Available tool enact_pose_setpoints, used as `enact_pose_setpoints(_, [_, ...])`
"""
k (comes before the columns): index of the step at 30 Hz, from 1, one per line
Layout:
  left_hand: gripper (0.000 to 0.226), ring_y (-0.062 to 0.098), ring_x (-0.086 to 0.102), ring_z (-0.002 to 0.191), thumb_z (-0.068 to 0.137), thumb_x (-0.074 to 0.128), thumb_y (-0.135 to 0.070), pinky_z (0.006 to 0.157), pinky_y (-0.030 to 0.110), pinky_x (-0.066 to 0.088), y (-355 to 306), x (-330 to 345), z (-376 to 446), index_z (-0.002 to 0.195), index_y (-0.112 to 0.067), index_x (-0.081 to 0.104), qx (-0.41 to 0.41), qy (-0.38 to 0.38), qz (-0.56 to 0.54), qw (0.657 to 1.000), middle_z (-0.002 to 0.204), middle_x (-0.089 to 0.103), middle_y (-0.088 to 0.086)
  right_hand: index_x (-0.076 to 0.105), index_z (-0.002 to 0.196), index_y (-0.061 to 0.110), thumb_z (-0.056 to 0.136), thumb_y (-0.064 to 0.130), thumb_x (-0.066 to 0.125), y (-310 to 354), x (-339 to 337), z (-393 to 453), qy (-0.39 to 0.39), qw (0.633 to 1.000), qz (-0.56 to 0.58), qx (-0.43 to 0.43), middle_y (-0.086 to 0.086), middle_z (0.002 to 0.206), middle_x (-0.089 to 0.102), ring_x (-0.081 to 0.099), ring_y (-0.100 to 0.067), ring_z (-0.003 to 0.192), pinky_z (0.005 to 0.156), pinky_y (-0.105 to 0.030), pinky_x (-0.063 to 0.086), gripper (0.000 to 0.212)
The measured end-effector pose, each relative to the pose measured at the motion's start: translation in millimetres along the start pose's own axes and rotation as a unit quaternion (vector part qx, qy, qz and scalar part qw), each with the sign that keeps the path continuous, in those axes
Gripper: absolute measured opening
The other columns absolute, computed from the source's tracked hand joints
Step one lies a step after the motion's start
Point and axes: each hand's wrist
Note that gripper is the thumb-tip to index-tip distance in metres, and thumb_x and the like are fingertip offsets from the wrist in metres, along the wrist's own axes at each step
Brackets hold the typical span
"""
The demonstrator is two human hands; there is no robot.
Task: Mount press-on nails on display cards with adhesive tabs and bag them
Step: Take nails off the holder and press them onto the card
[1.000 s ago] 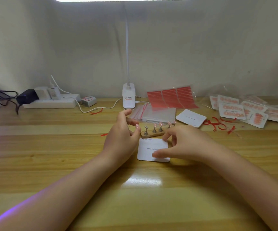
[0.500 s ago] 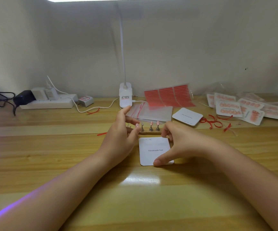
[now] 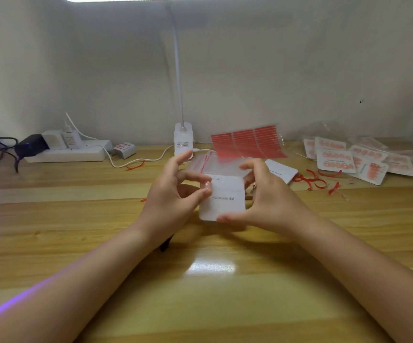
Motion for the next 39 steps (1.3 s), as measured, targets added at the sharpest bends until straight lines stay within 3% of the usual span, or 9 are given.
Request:
enact_pose_setpoints(3, [0.066, 0.017, 0.072, 0.093, 0.083, 0.074, -0.011, 0.086, 0.034, 0.056, -5.4, -2.0, 1.2, 0.133, -0.037, 0.04, 0.019, -0.024, -0.044, 0.999, 0.102, 0.073, -0.003, 0.037, 0.133, 0.028, 0.061, 0.05, 0.085, 6.7, -2.1, 0.1, -0.01, 0.964, 0.247, 0.098, 0.011, 0.104, 0.064, 0.064, -0.003, 0.087, 0.072, -0.026, 0.053, 0.09])
enact_pose_setpoints(5, [0.064, 0.014, 0.071, 0.095, 0.081, 0.074, -0.018, 0.087, 0.029, 0.055, -10.1, -1.8, 0.9, 0.131, -0.038, 0.04, 0.032, -0.027, -0.051, 0.998, 0.102, 0.074, -0.005, 0.05, 0.129, 0.016, 0.074, 0.032, 0.08, 10.1, -3.3, 2.0, 0.028, 0.916, 0.375, 0.136, 0.001, 0.105, 0.072, 0.071, -0.014, 0.092, 0.079, -0.038, 0.059, 0.065])
enact_pose_setpoints(8, [0.063, 0.012, 0.071, 0.096, 0.079, 0.072, -0.023, 0.083, 0.02, 0.053, -18.6, 0.8, 0.0, 0.131, -0.034, 0.04, 0.045, -0.022, -0.053, 0.997, 0.103, 0.074, -0.007, 0.066, 0.108, 0.013, 0.086, 0.008, 0.068, 16.0, -4.7, 1.7, 0.087, 0.881, 0.45, 0.118, -0.008, 0.101, 0.075, 0.072, -0.024, 0.093, 0.077, -0.039, 0.059, 0.022])
enact_pose_setpoints(11, [0.059, 0.011, 0.07, 0.097, 0.081, 0.071, -0.022, 0.084, 0.023, 0.055, -29.4, -3.7, 1.8, 0.132, -0.027, 0.041, 0.077, -0.051, -0.026, 0.995, 0.103, 0.074, -0.005, 0.066, 0.106, 0.015, 0.088, 0.0, 0.063, 19.9, -8.5, 0.3, 0.049, 0.891, 0.443, 0.08, -0.01, 0.102, 0.074, 0.071, -0.025, 0.095, 0.085, -0.045, 0.058, 0.024])
enact_pose_setpoints(15, [0.047, 0.012, 0.07, 0.098, 0.09, 0.067, -0.019, 0.091, 0.038, 0.055, -46.2, -17.3, 5.4, 0.131, -0.021, 0.044, 0.121, -0.127, 0.036, 0.984, 0.098, 0.075, -0.003, 0.065, 0.105, 0.018, 0.087, -0.001, 0.064, 29.4, -24.4, -1.2, -0.02, 0.911, 0.41, 0.032, -0.005, 0.101, 0.074, 0.071, -0.019, 0.094, 0.084, -0.04, 0.058, 0.026])
enact_pose_setpoints(22, [0.029, 0.006, 0.071, 0.093, 0.093, 0.064, -0.025, 0.081, 0.021, 0.055, -64.0, -22.3, 7.0, 0.121, -0.019, 0.058, 0.152, -0.148, 0.084, 0.974, 0.096, 0.074, -0.01, 0.066, 0.099, 0.008, 0.085, -0.005, 0.062, 44.3, -51.4, -8.3, 0.009, 0.877, 0.479, 0.048, -0.007, 0.093, 0.076, 0.073, -0.019, 0.083, 0.071, -0.031, 0.06, 0.019])
enact_pose_setpoints(26, [0.011, 0.011, 0.071, 0.09, 0.094, 0.063, -0.017, 0.082, 0.022, 0.055, -67.3, -22.7, 7.2, 0.104, -0.019, 0.068, 0.165, -0.134, 0.092, 0.973, 0.096, 0.073, -0.004, 0.063, 0.097, 0.003, 0.084, -0.006, 0.062, 50.8, -55.8, -10.6, 0.025, 0.861, 0.503, 0.077, -0.012, 0.09, 0.074, 0.073, -0.019, 0.072, 0.062, -0.032, 0.06, 0.016])
enact_pose_setpoints(32, [0.015, 0.003, 0.069, 0.088, 0.093, 0.066, -0.018, 0.077, 0.012, 0.051, -72.0, -20.3, 3.6, 0.107, -0.022, 0.066, 0.183, -0.147, 0.118, 0.965, 0.093, 0.071, -0.012, 0.064, 0.105, 0.002, 0.084, -0.002, 0.064, 52.7, -58.1, -12.4, 0.02, 0.875, 0.479, 0.068, -0.011, 0.095, 0.075, 0.073, -0.022, 0.084, 0.07, -0.033, 0.061, 0.021])
enact_pose_setpoints(39, [0.037, 0.004, 0.069, 0.087, 0.087, 0.073, -0.015, 0.081, 0.017, 0.051, -73.8, -18.7, 1.1, 0.12, -0.016, 0.057, 0.262, -0.15, 0.16, 0.94, 0.095, 0.07, -0.009, 0.067, 0.095, 0.016, 0.085, -0.001, 0.064, 57.2, -57.2, -15.1, -0.01, 0.908, 0.418, 0.035, 0.001, 0.09, 0.076, 0.073, -0.014, 0.084, 0.076, -0.033, 0.06, 0.02])
Point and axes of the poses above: each hand's wrist, its own z-axis towards the middle knuckle, its own x-axis out of the palm, y = z × x
